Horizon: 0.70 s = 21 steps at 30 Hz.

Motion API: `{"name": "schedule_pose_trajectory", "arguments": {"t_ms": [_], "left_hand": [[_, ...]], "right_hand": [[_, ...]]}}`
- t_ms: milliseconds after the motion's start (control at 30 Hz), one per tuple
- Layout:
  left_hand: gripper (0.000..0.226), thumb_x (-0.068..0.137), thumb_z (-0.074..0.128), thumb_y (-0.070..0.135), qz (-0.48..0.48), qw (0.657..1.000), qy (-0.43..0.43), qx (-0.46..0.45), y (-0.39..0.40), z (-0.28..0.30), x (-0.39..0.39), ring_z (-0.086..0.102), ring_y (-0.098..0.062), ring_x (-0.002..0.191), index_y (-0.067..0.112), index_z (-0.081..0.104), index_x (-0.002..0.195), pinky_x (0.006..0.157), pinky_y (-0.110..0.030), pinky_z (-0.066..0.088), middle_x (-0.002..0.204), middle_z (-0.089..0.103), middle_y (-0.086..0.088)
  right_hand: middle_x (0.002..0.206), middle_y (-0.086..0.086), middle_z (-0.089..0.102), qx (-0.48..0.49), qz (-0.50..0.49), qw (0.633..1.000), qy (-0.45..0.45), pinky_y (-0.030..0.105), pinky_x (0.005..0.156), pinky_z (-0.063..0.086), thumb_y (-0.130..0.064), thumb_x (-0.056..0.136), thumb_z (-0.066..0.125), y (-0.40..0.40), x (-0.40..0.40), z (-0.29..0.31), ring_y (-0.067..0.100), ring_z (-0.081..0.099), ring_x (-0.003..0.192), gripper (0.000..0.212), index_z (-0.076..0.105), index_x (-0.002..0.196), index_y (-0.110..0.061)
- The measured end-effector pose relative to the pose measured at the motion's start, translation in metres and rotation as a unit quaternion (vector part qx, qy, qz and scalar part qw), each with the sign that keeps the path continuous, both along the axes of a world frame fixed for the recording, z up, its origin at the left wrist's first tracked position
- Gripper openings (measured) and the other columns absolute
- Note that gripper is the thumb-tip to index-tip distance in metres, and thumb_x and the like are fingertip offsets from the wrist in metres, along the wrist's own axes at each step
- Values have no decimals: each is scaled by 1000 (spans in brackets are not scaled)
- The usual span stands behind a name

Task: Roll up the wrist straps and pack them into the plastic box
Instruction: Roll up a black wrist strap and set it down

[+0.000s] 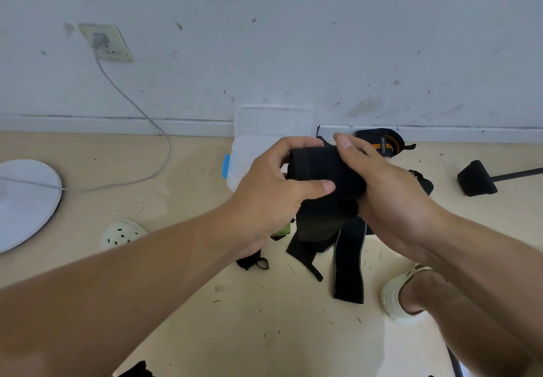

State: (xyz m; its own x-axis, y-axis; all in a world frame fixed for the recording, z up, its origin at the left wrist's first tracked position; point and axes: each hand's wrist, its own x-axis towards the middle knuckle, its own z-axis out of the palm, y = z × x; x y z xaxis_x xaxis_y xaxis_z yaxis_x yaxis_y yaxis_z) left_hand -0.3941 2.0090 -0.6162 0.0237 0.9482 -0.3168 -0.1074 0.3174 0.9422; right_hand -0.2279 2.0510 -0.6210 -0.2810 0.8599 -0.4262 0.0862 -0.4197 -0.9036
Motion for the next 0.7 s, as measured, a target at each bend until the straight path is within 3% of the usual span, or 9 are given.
{"name": "schedule_pose_trajectory", "arguments": {"t_ms": [133, 333, 433, 567, 700], "left_hand": [[53, 93, 70, 4, -28, 1000, 12, -1, -4, -3, 7, 68, -17, 111, 41, 59, 130, 95, -36, 60, 118, 69, 5], [54, 95, 61, 2, -23, 999, 3, -30, -10, -8, 12, 64, -10, 102, 42, 52, 131, 73, -17, 56, 116, 64, 9], [54, 93, 62, 3, -17, 999, 0, -43, -10, -10, 11, 66, -14, 102, 42, 54, 130, 76, -23, 54, 112, 66, 6], [53, 92, 65, 7, -8, 999, -7, -50, -11, -11, 11, 69, -16, 109, 48, 61, 125, 89, -31, 57, 115, 72, 7], [48, 92, 68, 4, -7, 998, -17, -57, -13, -12, 11, 71, -15, 105, 43, 67, 121, 92, -35, 61, 110, 73, 9]], "right_hand": [[123, -4, 75, -17, -22, 1000, 4, 45, 100, 57, -55, 93, 68, -8, -3, 0, 19, 73, 113, 48, 59, 138, -41], [127, -4, 72, -36, -21, 999, -14, 46, 101, 57, -51, 91, 72, -18, -6, -4, 20, 71, 115, 54, 57, 141, -41], [132, -5, 69, -26, -19, 999, -29, 47, 104, 55, -58, 74, 73, -17, -5, -8, 22, 69, 118, 76, 51, 146, -43], [141, -8, 64, -32, 5, 999, -27, 44, 111, 49, -62, 65, 76, -14, -3, -9, 20, 64, 127, 94, 41, 152, -50], [141, -4, 64, -38, 21, 999, -22, 45, 109, 50, -55, 83, 71, -11, 0, -8, 23, 66, 124, 74, 42, 151, -51]]}}
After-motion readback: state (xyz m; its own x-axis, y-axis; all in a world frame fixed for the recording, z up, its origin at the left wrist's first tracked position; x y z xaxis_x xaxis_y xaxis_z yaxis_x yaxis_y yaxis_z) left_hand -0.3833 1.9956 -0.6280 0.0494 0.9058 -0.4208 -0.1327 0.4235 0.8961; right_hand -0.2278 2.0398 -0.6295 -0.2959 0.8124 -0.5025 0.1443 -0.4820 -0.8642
